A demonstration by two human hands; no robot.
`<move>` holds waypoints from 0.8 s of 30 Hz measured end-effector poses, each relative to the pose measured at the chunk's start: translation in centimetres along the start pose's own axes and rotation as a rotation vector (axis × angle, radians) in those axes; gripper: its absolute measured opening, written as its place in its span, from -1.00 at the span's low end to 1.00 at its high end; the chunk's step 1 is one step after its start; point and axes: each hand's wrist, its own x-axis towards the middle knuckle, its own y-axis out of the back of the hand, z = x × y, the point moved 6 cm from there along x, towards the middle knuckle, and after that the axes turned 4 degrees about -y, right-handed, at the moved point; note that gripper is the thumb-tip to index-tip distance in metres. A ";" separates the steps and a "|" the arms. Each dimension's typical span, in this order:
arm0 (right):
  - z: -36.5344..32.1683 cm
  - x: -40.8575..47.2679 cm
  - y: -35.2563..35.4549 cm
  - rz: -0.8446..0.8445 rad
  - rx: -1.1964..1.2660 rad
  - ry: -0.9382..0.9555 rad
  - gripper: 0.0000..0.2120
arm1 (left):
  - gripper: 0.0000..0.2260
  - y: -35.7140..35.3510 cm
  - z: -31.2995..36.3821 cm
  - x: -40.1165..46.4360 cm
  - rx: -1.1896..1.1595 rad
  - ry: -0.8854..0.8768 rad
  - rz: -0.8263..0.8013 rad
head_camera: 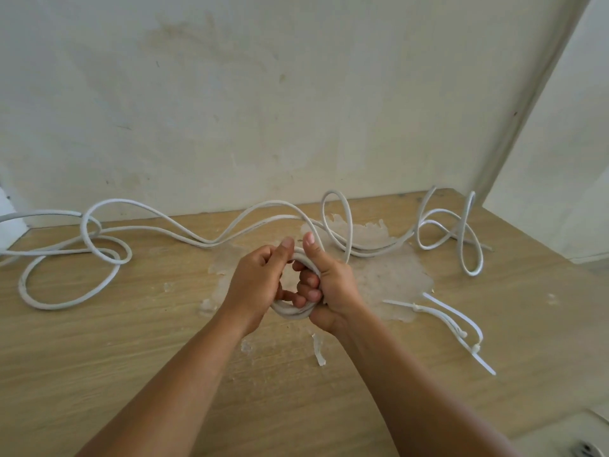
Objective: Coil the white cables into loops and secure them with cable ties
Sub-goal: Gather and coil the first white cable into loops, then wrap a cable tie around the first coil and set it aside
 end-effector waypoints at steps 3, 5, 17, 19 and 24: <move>-0.7 -0.9 1.0 0.010 -0.152 0.051 -0.49 | -0.64 -1.1 -0.5 -0.4 -0.019 -0.009 0.080; -1.6 -1.3 2.6 0.087 -0.310 0.137 -0.50 | -0.66 -1.9 -0.9 -0.6 -0.033 0.002 0.080; -4.4 -4.2 14.8 0.752 -1.302 0.288 -0.85 | -0.59 -2.9 -5.2 -2.1 0.112 0.166 0.184; -4.1 -4.5 16.5 0.789 -1.537 0.191 -0.77 | -0.55 -2.6 -5.5 -2.1 0.119 0.179 0.214; -4.3 -4.9 17.3 0.805 -1.665 0.167 -0.69 | -0.56 -2.3 -5.2 -2.1 0.108 0.166 0.247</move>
